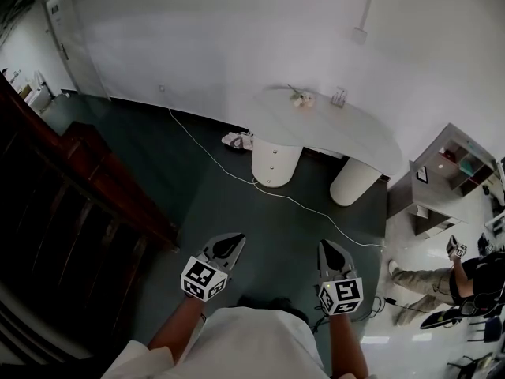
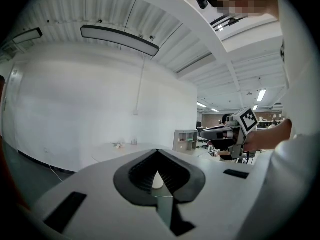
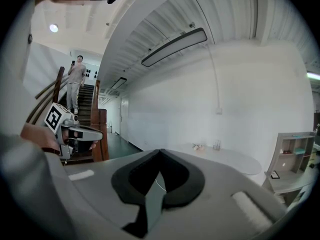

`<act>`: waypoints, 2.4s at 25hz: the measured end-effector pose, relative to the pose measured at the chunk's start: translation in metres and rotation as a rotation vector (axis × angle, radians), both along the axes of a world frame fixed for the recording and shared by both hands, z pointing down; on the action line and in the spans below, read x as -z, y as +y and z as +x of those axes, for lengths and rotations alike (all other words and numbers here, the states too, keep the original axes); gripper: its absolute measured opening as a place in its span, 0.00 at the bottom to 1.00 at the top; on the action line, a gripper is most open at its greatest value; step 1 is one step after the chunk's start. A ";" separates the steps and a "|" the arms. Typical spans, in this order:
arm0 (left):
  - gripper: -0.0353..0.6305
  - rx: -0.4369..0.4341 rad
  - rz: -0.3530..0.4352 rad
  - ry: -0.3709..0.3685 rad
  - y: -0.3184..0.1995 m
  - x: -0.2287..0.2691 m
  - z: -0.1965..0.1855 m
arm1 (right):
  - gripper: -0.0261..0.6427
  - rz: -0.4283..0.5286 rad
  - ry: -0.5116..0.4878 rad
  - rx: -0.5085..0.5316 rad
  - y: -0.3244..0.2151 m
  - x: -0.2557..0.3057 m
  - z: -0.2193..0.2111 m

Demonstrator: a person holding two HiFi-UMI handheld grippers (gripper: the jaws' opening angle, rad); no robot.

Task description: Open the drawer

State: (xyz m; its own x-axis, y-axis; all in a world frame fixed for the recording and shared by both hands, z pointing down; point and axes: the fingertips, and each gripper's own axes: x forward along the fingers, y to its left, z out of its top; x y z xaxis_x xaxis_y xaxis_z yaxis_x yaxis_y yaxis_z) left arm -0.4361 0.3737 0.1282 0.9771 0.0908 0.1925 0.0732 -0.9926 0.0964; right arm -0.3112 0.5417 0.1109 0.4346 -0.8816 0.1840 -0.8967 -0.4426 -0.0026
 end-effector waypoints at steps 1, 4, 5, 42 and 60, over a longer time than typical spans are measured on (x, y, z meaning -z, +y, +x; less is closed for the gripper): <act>0.06 -0.001 -0.001 -0.001 -0.002 0.000 0.001 | 0.06 -0.002 -0.001 0.000 -0.001 0.000 0.000; 0.06 0.000 -0.017 -0.004 -0.007 -0.003 0.009 | 0.06 -0.009 -0.004 -0.003 -0.005 -0.003 0.007; 0.06 0.001 -0.023 -0.009 -0.008 -0.005 0.013 | 0.06 -0.011 -0.006 -0.003 -0.006 -0.003 0.011; 0.06 0.194 -0.059 -0.058 -0.025 -0.026 0.265 | 0.06 -0.062 -0.086 0.242 -0.063 -0.049 0.289; 0.06 0.197 -0.099 -0.065 -0.133 -0.050 0.318 | 0.06 -0.114 -0.129 0.240 -0.164 -0.078 0.342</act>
